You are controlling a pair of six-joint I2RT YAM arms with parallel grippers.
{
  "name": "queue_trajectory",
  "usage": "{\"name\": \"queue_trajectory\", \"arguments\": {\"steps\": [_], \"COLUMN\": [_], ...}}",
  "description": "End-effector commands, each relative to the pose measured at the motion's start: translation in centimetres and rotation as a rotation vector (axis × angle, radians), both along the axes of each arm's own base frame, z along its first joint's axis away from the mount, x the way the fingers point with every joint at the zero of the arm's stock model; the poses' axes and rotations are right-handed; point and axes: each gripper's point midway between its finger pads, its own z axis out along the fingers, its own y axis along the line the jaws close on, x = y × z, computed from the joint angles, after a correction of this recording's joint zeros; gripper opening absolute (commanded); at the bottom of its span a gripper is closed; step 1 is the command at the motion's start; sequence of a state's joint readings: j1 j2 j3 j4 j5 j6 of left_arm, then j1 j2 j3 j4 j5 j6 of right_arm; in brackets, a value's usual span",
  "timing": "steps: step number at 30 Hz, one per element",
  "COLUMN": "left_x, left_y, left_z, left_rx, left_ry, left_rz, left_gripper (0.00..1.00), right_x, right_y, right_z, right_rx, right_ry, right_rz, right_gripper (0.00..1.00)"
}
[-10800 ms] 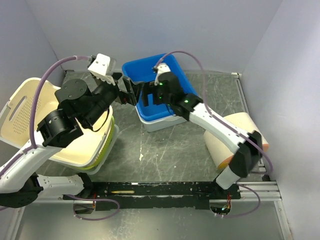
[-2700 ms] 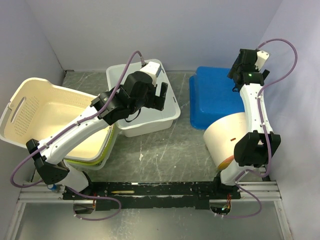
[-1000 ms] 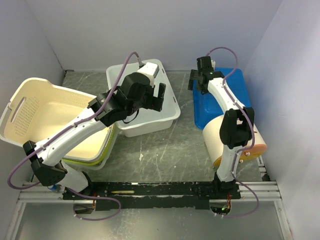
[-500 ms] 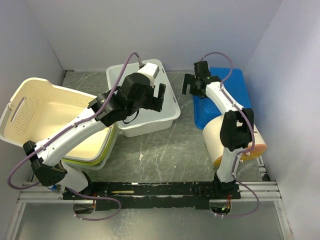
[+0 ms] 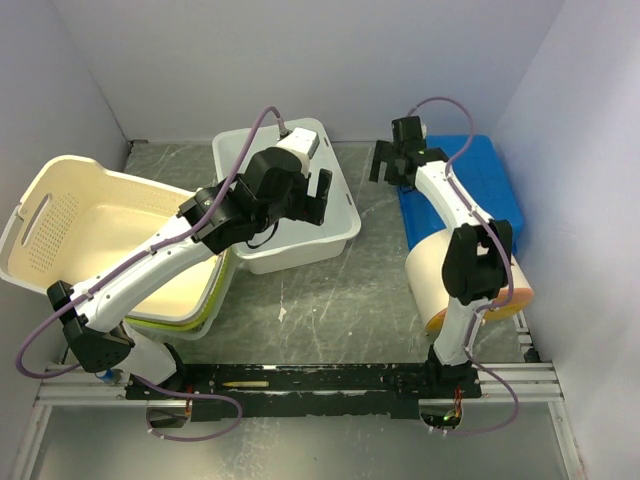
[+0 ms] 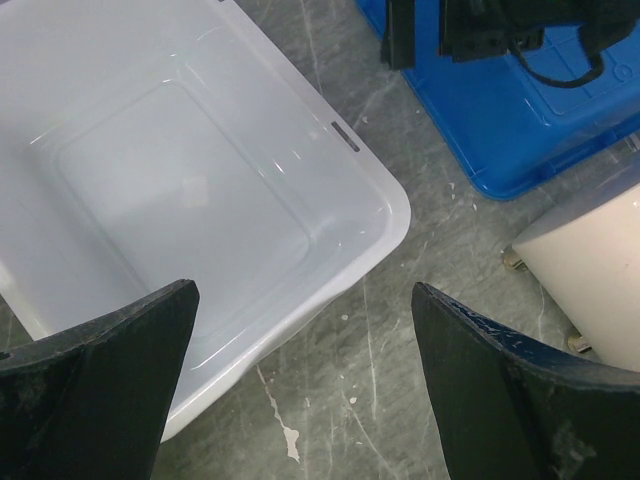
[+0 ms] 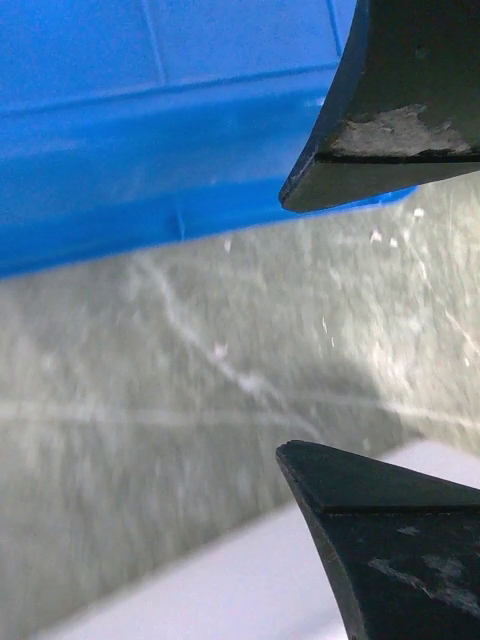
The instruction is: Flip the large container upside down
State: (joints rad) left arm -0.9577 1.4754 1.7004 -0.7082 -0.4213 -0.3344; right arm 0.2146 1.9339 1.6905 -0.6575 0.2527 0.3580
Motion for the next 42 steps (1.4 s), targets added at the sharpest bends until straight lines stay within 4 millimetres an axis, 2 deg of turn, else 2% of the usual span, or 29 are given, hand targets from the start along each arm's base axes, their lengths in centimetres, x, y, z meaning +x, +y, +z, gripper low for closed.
{"name": "queue_trajectory", "arguments": {"steps": [1,4,6,10,15,18,21,26,28,32,38,42], "left_x": [-0.2,-0.2,-0.2,-0.4,-0.7,-0.6,-0.6,-0.6,-0.6,-0.7,-0.7,-1.0], "left_y": [-0.5,-0.5,-0.6,-0.6,-1.1,-0.9,-0.9,-1.0,-1.1,-1.7,-2.2,-2.6], "left_z": [0.2,0.2,0.2,0.2,-0.4,-0.4,-0.1,-0.4,-0.5,-0.6,-0.5,0.0], "left_rx": [-0.017,-0.017,-0.039,-0.055,-0.068,-0.057,-0.063,-0.066,-0.061,-0.073,-0.086,-0.112], "left_ry": [0.002,0.001,0.013,0.024,0.042,0.043,0.032,0.033,0.035,0.043,0.046,0.046], "left_rz": [-0.012,-0.011,0.0,0.004,-0.01,-0.004,-0.007,-0.013,-0.014,-0.037,-0.051,-0.071], "left_gripper": [1.0,1.0,1.0,1.0,1.0,1.0,1.0,1.0,1.0,1.0,1.0,1.0], "right_x": [0.7,0.4,0.4,1.1,0.6,0.3,0.1,0.1,0.2,0.0,-0.8,-1.9], "right_y": [5.8,9.2,10.8,11.9,14.2,14.6,14.5,13.8,13.2,11.7,7.0,4.6], "right_z": [7.1,8.8,8.4,5.4,0.7,-0.6,-0.7,1.7,3.9,7.6,12.9,16.9], "right_rx": [0.239,0.333,0.336,0.216,0.107,0.123,0.12,0.085,0.068,0.013,-0.161,-0.253], "right_ry": [-0.208,-0.265,-0.251,-0.157,-0.036,-0.018,-0.009,-0.048,-0.092,-0.151,-0.241,-0.32], "right_rz": [0.194,0.326,0.375,0.328,0.355,0.36,0.358,0.353,0.346,0.318,0.193,0.124], "right_gripper": [1.0,1.0,1.0,0.99,0.94,0.86,0.64,0.21,0.01,0.0,0.0,0.0]}}
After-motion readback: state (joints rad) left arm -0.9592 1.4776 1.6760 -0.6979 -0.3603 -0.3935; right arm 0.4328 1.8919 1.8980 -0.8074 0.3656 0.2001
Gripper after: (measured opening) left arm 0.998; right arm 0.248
